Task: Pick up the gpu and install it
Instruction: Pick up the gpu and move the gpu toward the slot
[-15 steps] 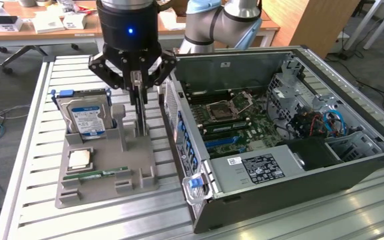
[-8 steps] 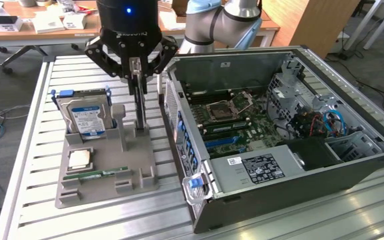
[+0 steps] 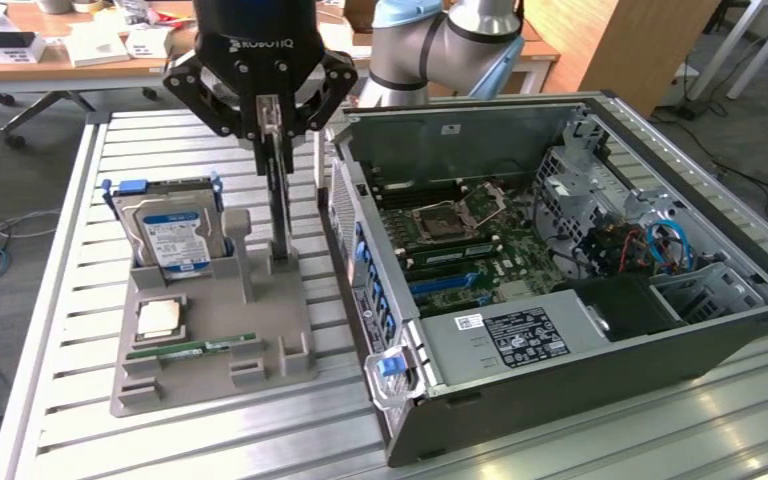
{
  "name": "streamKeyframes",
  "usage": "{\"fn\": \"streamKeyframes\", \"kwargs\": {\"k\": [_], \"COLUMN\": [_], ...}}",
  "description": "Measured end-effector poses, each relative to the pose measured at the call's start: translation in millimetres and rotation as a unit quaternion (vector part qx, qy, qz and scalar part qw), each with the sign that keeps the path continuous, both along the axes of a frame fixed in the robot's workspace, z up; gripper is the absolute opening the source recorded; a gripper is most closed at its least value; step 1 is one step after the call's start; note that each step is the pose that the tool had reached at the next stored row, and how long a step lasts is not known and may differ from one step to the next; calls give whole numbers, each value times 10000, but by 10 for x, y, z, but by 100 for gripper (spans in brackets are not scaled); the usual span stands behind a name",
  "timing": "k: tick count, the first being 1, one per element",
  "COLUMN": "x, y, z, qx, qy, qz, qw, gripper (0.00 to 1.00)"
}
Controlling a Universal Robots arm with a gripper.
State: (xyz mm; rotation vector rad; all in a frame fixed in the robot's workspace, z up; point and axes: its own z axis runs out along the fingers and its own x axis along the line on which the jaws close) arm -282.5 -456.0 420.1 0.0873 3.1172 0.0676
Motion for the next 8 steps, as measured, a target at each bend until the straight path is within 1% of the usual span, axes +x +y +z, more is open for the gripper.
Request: {"fn": "streamKeyframes", "kwargs": {"k": [3,8], "x": [0,3], "y": [0,0], "z": [26,26], "qx": [0,0], "qy": [0,0], "qz": [0,1], "qw": [10000,10000], "gripper": [26,26]}}
